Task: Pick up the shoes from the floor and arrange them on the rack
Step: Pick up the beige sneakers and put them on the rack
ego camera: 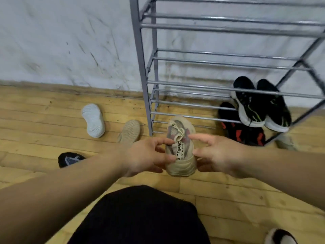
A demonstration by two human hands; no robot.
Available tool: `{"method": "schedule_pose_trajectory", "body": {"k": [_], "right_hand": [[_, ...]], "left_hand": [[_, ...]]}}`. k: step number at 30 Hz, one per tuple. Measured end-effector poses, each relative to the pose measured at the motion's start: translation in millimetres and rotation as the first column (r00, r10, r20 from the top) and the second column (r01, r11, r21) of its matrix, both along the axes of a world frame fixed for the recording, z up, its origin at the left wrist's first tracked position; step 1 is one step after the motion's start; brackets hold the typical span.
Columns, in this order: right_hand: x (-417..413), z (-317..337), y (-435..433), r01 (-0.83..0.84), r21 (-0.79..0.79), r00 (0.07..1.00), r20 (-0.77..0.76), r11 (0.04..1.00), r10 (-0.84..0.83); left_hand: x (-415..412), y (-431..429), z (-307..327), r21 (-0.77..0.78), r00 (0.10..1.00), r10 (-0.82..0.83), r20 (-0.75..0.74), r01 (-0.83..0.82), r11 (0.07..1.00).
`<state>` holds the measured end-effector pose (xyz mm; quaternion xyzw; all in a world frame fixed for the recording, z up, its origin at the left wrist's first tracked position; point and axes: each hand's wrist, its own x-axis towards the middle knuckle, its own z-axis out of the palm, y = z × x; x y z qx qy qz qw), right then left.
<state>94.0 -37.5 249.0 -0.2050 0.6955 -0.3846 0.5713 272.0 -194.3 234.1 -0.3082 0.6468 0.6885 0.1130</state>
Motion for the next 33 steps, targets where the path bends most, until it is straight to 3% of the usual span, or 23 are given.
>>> {"method": "schedule_pose_trajectory", "body": {"k": [5, 10, 13, 17, 26, 33], "right_hand": [[-27.7, 91.5, 85.0, 0.032, -0.037, 0.999, -0.036, 0.999, -0.033], [-68.9, 150.1, 176.8, 0.217, -0.156, 0.966, -0.107, 0.964, -0.234], [-88.0, 163.0, 212.5, 0.31, -0.245, 0.907, -0.213, 0.919, -0.363], [-89.3, 161.1, 227.2, 0.313, -0.269, 0.871, -0.302, 0.911, -0.389], [-98.9, 164.0, 240.0, 0.377, -0.342, 0.813, -0.324, 0.861, -0.484], [-105.8, 149.6, 229.3, 0.365, -0.309, 0.839, -0.3, 0.878, -0.455]], "left_hand": [[-45.8, 54.2, 96.8, -0.1, 0.977, -0.207, -0.059, 0.2, 0.975], [-123.7, 126.1, 147.1, -0.236, 0.937, -0.295, -0.187, 0.249, 0.939], [-161.2, 162.7, 152.6, -0.282, 0.911, -0.318, -0.262, 0.243, 0.928], [-171.1, 179.1, 146.0, -0.366, 0.881, -0.354, -0.313, 0.232, 0.901], [-193.3, 190.8, 141.7, -0.274, 0.87, -0.246, -0.428, 0.134, 0.952], [-191.1, 177.8, 136.7, -0.269, 0.891, -0.248, -0.379, 0.151, 0.951]]}}
